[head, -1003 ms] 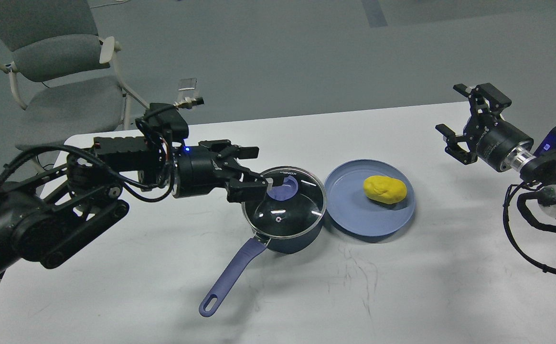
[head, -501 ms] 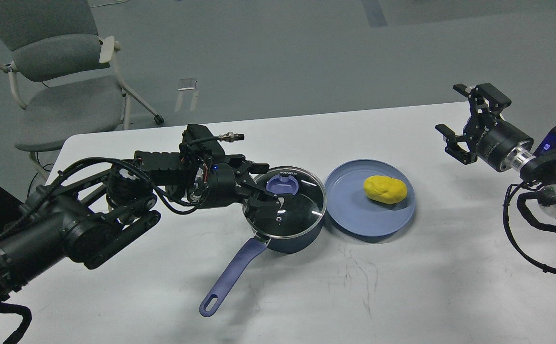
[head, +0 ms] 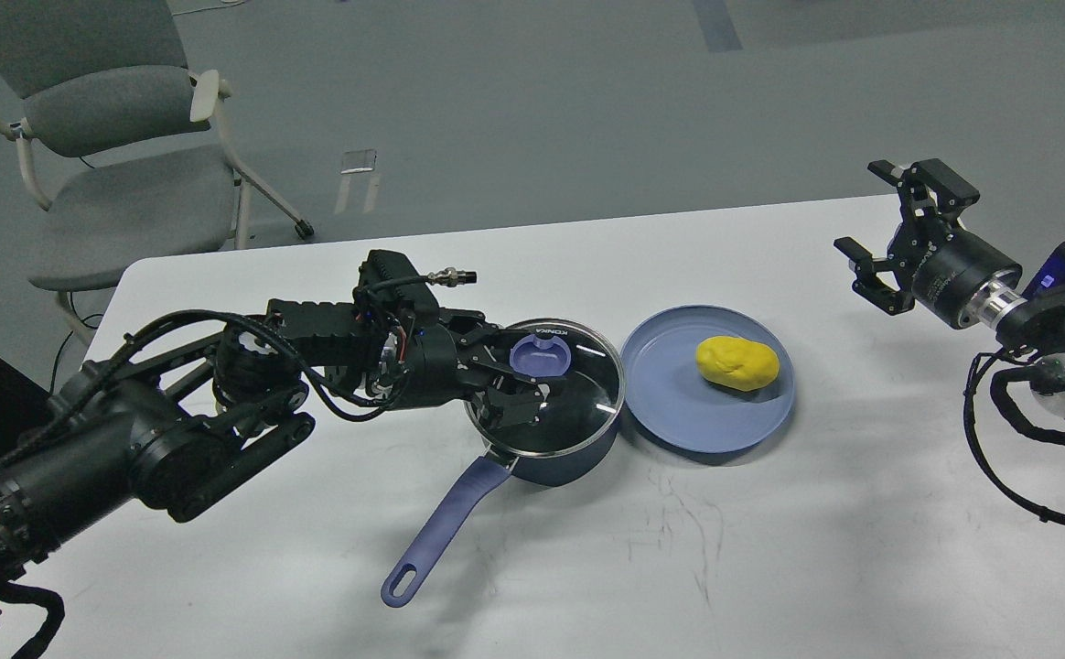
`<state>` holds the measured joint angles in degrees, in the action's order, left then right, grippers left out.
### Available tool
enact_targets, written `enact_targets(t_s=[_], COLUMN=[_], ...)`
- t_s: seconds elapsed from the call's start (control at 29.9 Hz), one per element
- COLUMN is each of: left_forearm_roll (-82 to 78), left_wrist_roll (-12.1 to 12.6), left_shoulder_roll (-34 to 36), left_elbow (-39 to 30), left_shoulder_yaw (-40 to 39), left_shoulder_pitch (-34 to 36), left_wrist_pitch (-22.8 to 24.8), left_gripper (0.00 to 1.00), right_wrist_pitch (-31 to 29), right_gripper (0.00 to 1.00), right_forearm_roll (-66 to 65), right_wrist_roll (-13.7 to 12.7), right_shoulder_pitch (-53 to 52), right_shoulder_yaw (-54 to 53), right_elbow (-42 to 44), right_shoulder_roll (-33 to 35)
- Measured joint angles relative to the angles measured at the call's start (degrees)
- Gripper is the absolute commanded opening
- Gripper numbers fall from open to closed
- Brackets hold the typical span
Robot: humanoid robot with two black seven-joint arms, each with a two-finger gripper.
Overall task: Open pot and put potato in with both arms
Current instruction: 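Grasp the blue knob of the glass lid with the left gripper, then lift the lid off the saucepan and lower it onto the table nearby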
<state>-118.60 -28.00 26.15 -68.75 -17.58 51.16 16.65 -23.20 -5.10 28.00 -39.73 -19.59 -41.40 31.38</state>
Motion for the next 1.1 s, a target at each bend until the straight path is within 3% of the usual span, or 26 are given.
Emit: enact_targets(t_s=[0.13,0.4,0.7,0.87,1.1], left_forearm_roll=[-0.35,-0.03,3.05,6.04,9.27], left_wrist_roll=[0.0,0.0,0.0,0.01,0.02], left_shoulder_roll=[0.02,1.93,12.55,19.76,25.16], left_elbow=[0.08,-0.88,-3.05,-2.82,-0.01], left_shoulder_yaw=[0.0,-0.37,-0.29,-0.02,0.01], left_shoulder_pitch=[0.0,1.71,4.41,1.19,-7.82], left_wrist_pitch=[-0.03,-0.08,-2.37,-4.65,-11.63], left_gripper=[0.31,0.33,0.33,0.34,0.35], right_wrist_pitch=[0.0,-0.01,-0.01,-0.01,-0.01], right_gripper=[1.0,1.0,1.0,1.0,1.0], right_forearm_roll=[0.0,0.0,0.0,0.0,0.0], right_wrist_roll=[0.0,0.0,0.0,0.0,0.0], right_shoulder_pitch=[0.0,0.0,-0.1,-0.1,-0.1], right_shoulder_yaw=[0.0,0.0,0.0,-0.09,-0.11], right_elbow=[0.0,-0.09,-0.17,-0.18,-0.18], right_shoulder_roll=[0.0,0.0,-0.01,-0.01,0.0])
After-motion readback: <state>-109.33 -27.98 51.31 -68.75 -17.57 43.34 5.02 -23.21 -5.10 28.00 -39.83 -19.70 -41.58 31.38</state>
